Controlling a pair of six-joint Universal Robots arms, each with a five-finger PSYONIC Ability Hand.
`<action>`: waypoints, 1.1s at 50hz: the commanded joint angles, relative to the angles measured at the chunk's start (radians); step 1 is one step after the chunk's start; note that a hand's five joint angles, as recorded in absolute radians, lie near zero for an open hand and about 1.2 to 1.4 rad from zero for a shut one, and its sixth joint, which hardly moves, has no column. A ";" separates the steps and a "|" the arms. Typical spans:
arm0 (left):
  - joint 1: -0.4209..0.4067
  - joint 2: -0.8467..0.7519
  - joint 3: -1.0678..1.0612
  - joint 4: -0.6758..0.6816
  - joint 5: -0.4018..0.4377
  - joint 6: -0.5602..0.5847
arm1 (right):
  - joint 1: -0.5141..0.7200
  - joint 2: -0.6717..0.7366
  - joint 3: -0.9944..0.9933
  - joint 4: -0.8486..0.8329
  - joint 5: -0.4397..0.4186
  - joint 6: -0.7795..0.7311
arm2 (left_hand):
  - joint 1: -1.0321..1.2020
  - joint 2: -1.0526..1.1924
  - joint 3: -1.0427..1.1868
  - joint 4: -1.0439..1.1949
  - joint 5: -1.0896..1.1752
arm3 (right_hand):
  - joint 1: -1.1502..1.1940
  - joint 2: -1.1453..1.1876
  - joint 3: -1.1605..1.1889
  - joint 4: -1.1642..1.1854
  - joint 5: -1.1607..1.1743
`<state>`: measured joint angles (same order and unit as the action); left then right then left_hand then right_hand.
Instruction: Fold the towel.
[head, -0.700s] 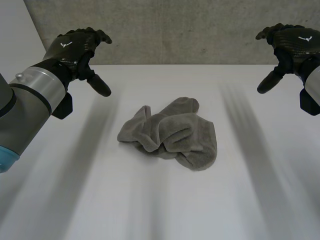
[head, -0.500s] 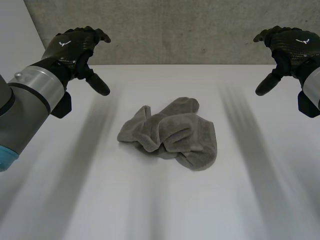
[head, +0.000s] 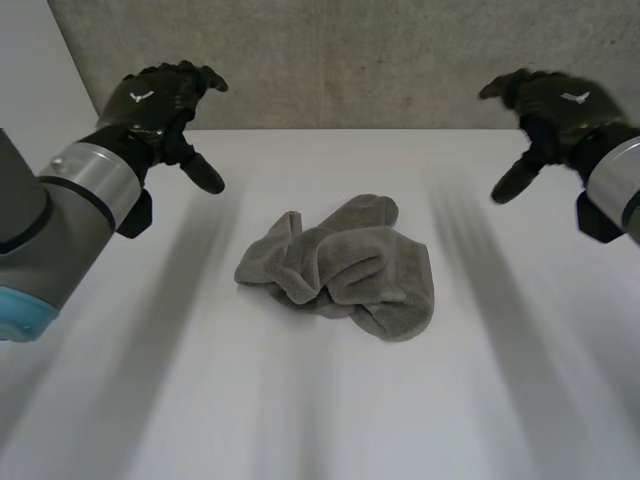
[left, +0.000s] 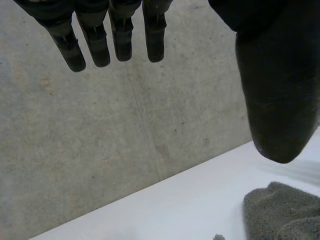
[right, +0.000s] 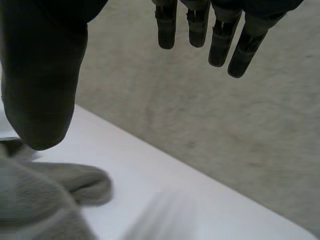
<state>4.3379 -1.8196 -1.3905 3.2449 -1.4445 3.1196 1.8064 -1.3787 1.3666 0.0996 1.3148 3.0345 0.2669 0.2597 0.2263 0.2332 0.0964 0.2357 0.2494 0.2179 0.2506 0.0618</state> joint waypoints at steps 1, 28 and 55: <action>0.002 -0.113 0.002 0.033 0.101 0.079 | 0.017 0.139 -0.004 -0.001 -0.213 0.004 | 0.023 0.030 -0.052 -0.059 0.019 | -0.061 -0.075 -0.043 -0.076 -0.062; 0.000 -0.463 0.079 -0.047 0.332 0.382 | 0.140 0.679 -0.270 -0.205 -0.166 0.194 | 1.102 1.109 -0.052 -0.059 1.098 | 1.159 1.145 -0.043 -0.076 1.158; 0.034 -0.204 -0.272 -0.056 0.372 0.367 | -0.024 0.178 0.330 -0.090 -0.279 -0.249 | 0.973 0.980 -0.052 -0.059 0.969 | 0.275 0.261 -0.043 -0.076 0.274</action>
<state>4.3935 -2.0423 -1.6127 3.1594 -1.0734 3.4875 1.7840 -1.2107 1.6472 -0.0006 1.0363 2.8159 1.2749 1.2959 0.2263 0.2332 1.1507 0.8603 0.8646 0.2180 0.2507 0.7040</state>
